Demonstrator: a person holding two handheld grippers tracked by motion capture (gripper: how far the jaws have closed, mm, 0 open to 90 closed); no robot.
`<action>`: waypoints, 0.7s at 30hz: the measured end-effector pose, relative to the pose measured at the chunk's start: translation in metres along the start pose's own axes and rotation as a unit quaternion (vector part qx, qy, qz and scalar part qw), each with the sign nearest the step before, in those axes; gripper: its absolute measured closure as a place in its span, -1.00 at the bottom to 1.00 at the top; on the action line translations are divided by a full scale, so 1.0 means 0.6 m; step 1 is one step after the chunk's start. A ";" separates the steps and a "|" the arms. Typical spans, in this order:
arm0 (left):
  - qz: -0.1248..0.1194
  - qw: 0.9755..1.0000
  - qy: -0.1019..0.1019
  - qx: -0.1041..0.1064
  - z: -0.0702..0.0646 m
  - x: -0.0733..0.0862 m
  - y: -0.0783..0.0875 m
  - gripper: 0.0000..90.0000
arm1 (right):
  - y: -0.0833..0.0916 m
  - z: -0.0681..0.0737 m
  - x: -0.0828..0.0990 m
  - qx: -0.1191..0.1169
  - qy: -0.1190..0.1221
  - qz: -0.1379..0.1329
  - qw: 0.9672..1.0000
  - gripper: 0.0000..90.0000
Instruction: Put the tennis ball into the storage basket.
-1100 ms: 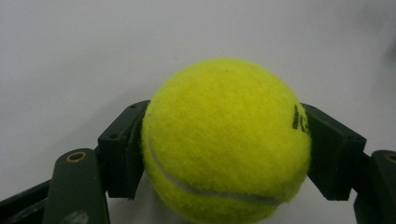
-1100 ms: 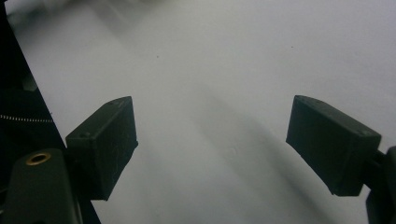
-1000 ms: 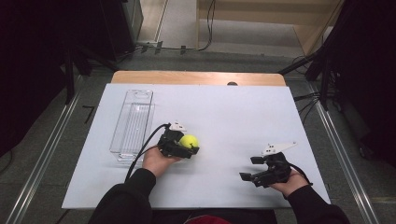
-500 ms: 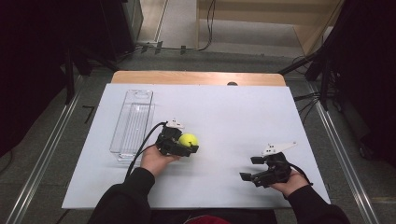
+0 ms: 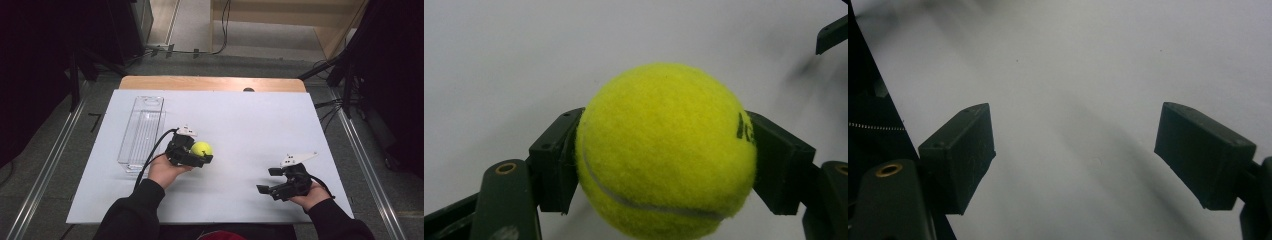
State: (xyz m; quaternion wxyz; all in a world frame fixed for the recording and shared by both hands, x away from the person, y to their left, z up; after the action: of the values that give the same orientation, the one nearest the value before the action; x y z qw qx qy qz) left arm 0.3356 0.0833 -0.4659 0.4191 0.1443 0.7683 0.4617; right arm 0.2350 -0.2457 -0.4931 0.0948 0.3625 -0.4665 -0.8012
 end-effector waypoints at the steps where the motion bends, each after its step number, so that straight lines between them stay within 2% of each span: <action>1: -0.001 1.000 0.000 0.002 -0.001 0.000 0.002 -0.42 | 0.000 0.000 0.000 0.000 0.000 0.000 1.000 -0.69; 5: -0.001 1.000 -0.006 -0.007 -0.005 -0.002 0.012 -0.42 | 0.000 0.000 0.000 0.000 -0.002 0.000 1.000 -0.69; 12: -0.003 1.000 -0.003 0.013 -0.009 -0.005 0.026 -0.42 | 0.000 0.000 0.000 0.000 0.001 0.001 1.000 -0.69; 21: 0.002 1.000 -0.003 0.018 -0.008 -0.007 0.032 -0.42 | -0.001 0.000 0.000 0.000 0.002 0.001 1.000 -0.69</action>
State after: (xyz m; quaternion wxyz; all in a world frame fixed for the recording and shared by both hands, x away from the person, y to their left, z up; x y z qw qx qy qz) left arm 0.3314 0.0881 -0.4469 0.4175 0.1548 0.7750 0.4485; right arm 0.2352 -0.2453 -0.4933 0.0963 0.3637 -0.4666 -0.8004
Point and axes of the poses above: each handheld gripper's, and its own axes: y roughly backward along the jaws, x roughly out of its underside, z roughly to its left, the point moved 1 cm from there along -y, roughly forward along the jaws, and after that the axes turned 11 degrees about z, right-handed, at the moved point
